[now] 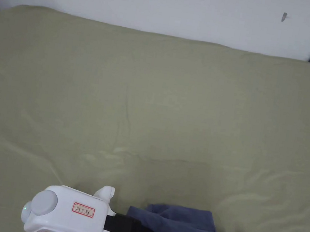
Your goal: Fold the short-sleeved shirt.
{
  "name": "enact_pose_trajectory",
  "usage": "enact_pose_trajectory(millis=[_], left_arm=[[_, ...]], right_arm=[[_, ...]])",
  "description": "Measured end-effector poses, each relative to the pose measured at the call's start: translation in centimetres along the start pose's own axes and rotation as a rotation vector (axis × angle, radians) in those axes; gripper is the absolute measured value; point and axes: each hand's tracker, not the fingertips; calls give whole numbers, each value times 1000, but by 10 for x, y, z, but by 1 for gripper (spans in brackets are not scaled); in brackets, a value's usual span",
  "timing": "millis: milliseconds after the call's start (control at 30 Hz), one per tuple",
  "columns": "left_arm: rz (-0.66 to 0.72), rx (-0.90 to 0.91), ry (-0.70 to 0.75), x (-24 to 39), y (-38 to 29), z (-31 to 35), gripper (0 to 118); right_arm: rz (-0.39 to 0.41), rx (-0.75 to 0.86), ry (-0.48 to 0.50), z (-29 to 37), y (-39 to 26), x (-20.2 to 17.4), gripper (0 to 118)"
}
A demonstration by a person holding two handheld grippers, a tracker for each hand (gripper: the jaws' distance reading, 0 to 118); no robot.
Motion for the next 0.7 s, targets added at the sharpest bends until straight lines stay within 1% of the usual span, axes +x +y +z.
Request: enact_pose_trajectory(millis=[67,133,200,300,400,533,633,667,700], left_arm=[[-10,1,-1,2,0,10,31],[-27,11,17,3,0,29,31],[-22,36,37,-3,2,61,31],[-7,103,110,-18,13,124,31],[2,152,233,-38,35,200,31],[13,145,397,-67,67,293,31],[10,164,446,-89,85,347,31],[39,189,473,-93,90,357,31],[60,193,460,-101,96,366,31]], right_arm=[[-7,9,12,5,1,-12,0],[37,25,19,12,2,-33,0],[102,46,10,18,4,-50,0],[144,66,-11,23,6,-68,0],[176,75,-33,24,6,-78,0],[212,95,-75,23,4,-88,0],[212,108,-96,23,2,-90,0],[215,118,-106,23,1,-91,0],[216,127,-116,23,0,-91,0]])
